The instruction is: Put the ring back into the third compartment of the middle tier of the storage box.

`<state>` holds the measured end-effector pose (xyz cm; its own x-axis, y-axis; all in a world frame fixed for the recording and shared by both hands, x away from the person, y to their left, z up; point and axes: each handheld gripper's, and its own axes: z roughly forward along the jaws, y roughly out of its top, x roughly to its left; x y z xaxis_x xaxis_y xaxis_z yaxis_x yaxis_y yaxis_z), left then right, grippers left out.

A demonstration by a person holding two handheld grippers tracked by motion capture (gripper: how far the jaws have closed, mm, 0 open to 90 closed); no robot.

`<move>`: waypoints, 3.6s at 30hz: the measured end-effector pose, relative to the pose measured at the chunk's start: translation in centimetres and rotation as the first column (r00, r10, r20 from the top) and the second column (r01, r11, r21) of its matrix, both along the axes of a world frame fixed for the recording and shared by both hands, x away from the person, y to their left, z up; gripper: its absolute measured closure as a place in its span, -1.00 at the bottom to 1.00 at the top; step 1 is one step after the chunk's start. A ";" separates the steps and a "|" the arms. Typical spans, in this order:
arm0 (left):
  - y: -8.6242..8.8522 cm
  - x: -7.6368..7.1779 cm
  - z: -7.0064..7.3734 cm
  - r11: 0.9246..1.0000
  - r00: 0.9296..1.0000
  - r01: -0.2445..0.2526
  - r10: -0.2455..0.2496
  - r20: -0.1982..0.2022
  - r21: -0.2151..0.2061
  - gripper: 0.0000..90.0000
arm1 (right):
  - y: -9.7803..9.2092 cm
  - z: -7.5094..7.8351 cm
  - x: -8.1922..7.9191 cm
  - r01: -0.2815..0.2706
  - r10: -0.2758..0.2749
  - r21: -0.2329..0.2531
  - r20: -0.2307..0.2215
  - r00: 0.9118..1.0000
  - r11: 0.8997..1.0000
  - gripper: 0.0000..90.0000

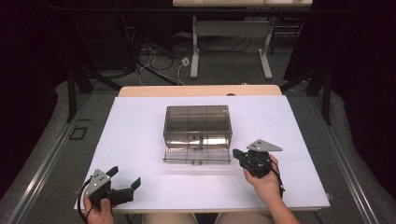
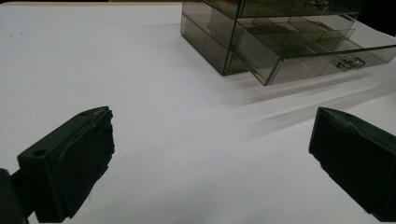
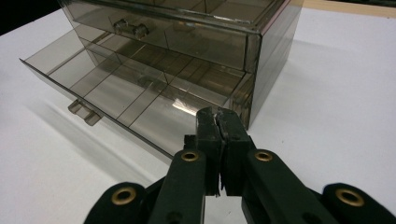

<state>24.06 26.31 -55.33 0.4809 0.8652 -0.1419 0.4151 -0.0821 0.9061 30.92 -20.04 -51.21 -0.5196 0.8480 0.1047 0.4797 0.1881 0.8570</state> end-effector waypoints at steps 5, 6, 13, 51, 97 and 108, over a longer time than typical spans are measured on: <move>-0.1 0.1 0.0 1.000 1.000 0.002 -0.002 -0.002 0.000 -0.99 | 0.3 0.7 0.0 -0.002 0.002 0.008 0.005 1.000 1.000 0.97; -0.1 0.1 0.0 1.000 1.000 0.002 -0.002 -0.002 0.000 -0.99 | 0.4 0.8 0.1 -0.007 0.007 0.007 0.013 1.000 1.000 0.97; 0.0 0.0 0.0 1.000 1.000 0.003 -0.003 0.000 -0.001 -0.99 | 1.1 1.6 0.3 -0.021 0.021 0.005 0.031 0.999 1.000 0.97; 0.2 0.0 0.1 1.000 1.000 0.002 -0.002 0.004 -0.001 -0.99 | 4.1 1.0 1.7 -0.052 0.052 0.017 0.018 0.998 0.998 0.97; 0.1 0.0 0.1 1.000 1.000 0.004 -0.004 0.003 0.000 -0.99 | 4.4 0.3 2.0 -0.034 0.034 0.010 -0.003 0.999 0.999 0.56; 0.1 0.0 0.0 1.000 1.000 0.004 -0.004 0.003 -0.003 -0.99 | 4.5 0.2 2.0 -0.019 0.019 0.002 0.008 1.000 1.000 -0.05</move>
